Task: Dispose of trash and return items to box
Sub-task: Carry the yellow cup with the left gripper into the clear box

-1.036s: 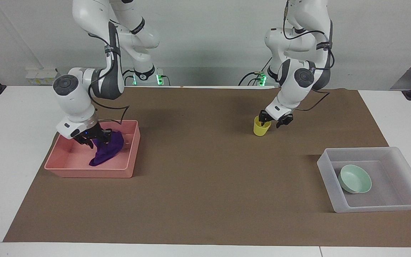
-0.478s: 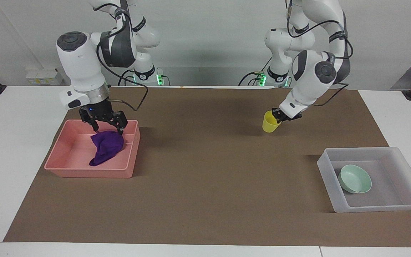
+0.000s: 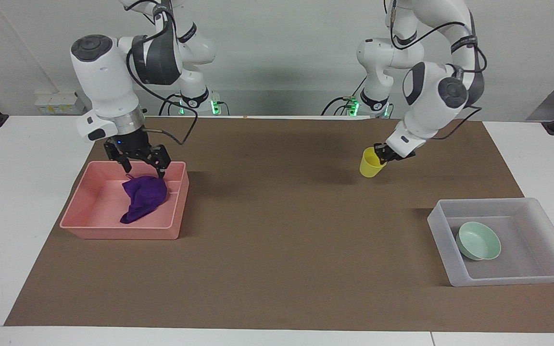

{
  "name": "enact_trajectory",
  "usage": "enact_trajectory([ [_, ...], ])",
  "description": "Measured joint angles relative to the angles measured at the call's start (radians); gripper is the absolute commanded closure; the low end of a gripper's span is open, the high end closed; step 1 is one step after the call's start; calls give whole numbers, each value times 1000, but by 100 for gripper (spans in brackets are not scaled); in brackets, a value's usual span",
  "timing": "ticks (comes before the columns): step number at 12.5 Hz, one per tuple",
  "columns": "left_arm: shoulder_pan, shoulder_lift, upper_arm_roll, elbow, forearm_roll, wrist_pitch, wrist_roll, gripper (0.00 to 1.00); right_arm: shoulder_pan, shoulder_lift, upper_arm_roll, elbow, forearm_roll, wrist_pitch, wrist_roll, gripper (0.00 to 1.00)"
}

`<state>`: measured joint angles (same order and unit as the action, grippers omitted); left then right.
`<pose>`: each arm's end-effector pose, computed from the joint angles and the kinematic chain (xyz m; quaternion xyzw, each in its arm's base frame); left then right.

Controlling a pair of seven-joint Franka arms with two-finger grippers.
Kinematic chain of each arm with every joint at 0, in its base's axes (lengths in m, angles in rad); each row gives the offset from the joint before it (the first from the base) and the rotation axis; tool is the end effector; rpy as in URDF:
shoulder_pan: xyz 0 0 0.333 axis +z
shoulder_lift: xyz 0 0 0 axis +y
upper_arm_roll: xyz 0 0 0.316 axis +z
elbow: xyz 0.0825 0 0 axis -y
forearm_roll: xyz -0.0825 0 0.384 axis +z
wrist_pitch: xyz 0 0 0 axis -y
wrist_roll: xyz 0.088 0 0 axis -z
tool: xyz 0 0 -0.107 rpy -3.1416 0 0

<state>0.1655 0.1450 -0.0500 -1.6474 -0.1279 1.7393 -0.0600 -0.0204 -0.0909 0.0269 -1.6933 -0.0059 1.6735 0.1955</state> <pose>0.5995 0.0596 0.5192 0.9924 0.0999 -0.0246 0.0670 0.5353 0.0036 0.6250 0.9949 -0.0941 0.0358 0.0006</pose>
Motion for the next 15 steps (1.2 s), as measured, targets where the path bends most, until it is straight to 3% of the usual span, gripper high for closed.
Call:
enact_trajectory([
  [3, 101, 150, 1, 138, 32, 70, 27, 100, -16, 8, -6, 1, -1, -9, -91, 0],
  [6, 133, 280, 1, 169, 32, 223, 44, 100, -29, 14, -8, 0, -2, -23, -148, 0],
  [9, 130, 356, -9, 175, 33, 258, 44, 100, -32, 15, -8, 11, -27, -63, -205, 0],
  [10, 130, 366, -11, 175, 34, 258, 44, 89, -34, 19, -8, 41, -27, -102, -212, 0],
  [11, 130, 371, -11, 176, 36, 258, 45, 53, -36, 31, -8, 86, -25, -141, -217, 0],
  [12, 130, 374, -11, 176, 37, 257, 61, 1, -36, 42, -8, 114, -17, -150, -219, 0],
  [15, 127, 374, -14, 178, 37, 257, 100, 0, -36, 63, -7, 122, -9, -142, -219, 0],
])
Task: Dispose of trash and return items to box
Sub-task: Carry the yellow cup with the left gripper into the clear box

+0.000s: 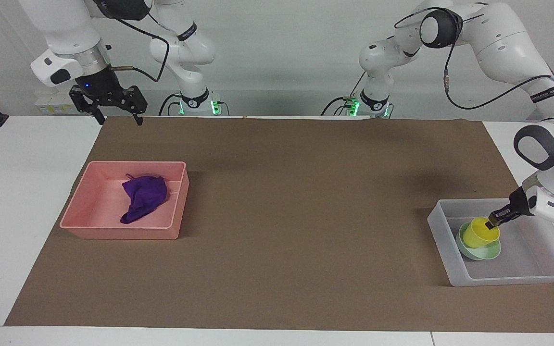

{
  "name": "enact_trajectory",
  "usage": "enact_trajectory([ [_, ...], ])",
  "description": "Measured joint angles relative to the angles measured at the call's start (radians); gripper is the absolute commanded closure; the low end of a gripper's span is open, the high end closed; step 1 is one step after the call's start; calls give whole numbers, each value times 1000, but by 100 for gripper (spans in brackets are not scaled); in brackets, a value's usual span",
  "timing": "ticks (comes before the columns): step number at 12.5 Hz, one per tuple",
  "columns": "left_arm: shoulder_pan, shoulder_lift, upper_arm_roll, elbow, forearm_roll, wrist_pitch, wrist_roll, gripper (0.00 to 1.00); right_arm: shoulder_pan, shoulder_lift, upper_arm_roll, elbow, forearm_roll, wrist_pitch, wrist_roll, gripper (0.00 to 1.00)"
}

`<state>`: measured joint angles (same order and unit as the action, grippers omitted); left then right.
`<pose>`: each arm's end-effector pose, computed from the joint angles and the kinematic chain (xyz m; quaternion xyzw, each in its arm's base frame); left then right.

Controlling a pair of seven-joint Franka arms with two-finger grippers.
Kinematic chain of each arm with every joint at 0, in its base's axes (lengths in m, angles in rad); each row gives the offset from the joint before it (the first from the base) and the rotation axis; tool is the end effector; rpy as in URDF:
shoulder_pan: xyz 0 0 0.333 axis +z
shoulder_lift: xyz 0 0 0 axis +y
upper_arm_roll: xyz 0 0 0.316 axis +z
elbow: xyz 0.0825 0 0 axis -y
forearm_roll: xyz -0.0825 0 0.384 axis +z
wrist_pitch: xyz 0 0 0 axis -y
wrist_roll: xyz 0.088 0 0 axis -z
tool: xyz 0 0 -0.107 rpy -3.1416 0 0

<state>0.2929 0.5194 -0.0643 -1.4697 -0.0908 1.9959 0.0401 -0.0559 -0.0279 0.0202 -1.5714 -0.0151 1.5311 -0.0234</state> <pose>0.6830 0.1609 0.3804 0.9915 0.1167 0.0114 0.0563 0.5415 -0.0208 0.6361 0.9999 -0.0064 -0.0064 0.0076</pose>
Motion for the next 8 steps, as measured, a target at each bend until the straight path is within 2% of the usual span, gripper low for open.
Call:
enact_trajectory([
  [3, -7, -15, -5, 33, 0, 0, 3, 0, 0, 2, 0, -1, 0, 15, 0, 0],
  [5, -18, -72, -8, 52, 28, -8, 5, 0, 0, 2, 1, -1, 0, 15, 0, 0],
  [6, -31, -116, -12, 54, 59, -48, 6, 0, 0, 2, 2, -2, 0, 15, 0, 0],
  [8, -89, -202, -16, 55, 109, -211, 4, 0, 0, 2, 2, -4, 0, 15, 0, 0],
])
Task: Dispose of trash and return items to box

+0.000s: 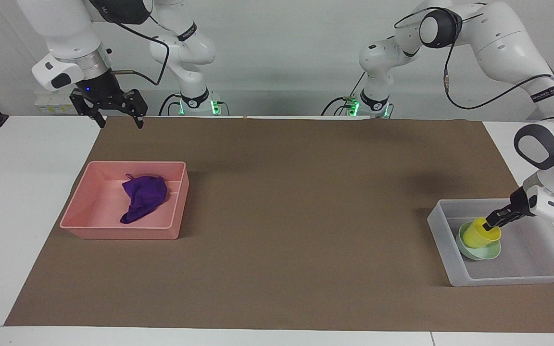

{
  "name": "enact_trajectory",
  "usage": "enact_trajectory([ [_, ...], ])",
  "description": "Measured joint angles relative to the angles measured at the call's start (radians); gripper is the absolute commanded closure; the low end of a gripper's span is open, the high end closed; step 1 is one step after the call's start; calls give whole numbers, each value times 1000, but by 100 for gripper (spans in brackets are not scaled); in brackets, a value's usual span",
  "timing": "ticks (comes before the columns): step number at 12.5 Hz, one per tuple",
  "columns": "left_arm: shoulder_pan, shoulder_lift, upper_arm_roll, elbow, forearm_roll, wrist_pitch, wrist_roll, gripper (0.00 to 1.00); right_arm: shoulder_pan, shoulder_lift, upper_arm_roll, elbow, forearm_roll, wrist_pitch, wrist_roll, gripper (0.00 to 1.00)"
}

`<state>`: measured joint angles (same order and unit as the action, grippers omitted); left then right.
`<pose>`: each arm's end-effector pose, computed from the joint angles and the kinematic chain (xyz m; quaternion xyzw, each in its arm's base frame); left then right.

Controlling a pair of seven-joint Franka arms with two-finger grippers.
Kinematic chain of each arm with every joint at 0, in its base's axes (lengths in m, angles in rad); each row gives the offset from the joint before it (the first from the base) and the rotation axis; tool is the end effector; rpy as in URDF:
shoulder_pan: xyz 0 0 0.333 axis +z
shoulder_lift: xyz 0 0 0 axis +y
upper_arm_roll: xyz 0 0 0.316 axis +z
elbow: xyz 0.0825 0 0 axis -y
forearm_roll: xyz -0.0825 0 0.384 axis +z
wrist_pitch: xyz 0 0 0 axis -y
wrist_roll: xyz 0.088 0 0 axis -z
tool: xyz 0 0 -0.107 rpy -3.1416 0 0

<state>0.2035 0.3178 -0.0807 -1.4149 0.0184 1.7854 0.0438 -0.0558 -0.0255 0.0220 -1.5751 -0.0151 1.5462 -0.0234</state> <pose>0.6566 0.0902 0.5253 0.9988 0.0401 0.0271 0.0013 0.5439 -0.0199 0.6343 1.0000 -0.0054 -0.0019 0.0078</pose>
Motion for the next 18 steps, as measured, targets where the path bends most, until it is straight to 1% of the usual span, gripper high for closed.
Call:
enact_trajectory([
  [2, -95, -72, -2, 0, 38, -147, -54, 0, 0, 0, 0, -1, 0, 0, 0, 0],
  [4, -177, -143, -6, -17, 44, -222, -123, 0, 0, 0, 0, -3, 0, 0, 0, 0],
  [6, -212, -232, -5, -109, 43, -226, -141, 0, 0, 0, 0, -4, 0, 0, 0, 0],
  [8, -212, -315, 7, -218, -2, -196, -141, 0, 0, 0, 0, -4, 0, 0, 0, 0],
  [10, -217, -378, 18, -276, -21, -188, -137, 0, 0, 0, 0, -4, 0, 0, 0, 0],
  [12, -243, -400, 19, -288, -21, -187, -136, 0, 0, 0, 0, -5, 0, 0, 0, 0],
  [18, -250, -393, 36, -276, -20, -179, -136, 0, 0, 0, 0, -5, 0, 0, 0, 0],
])
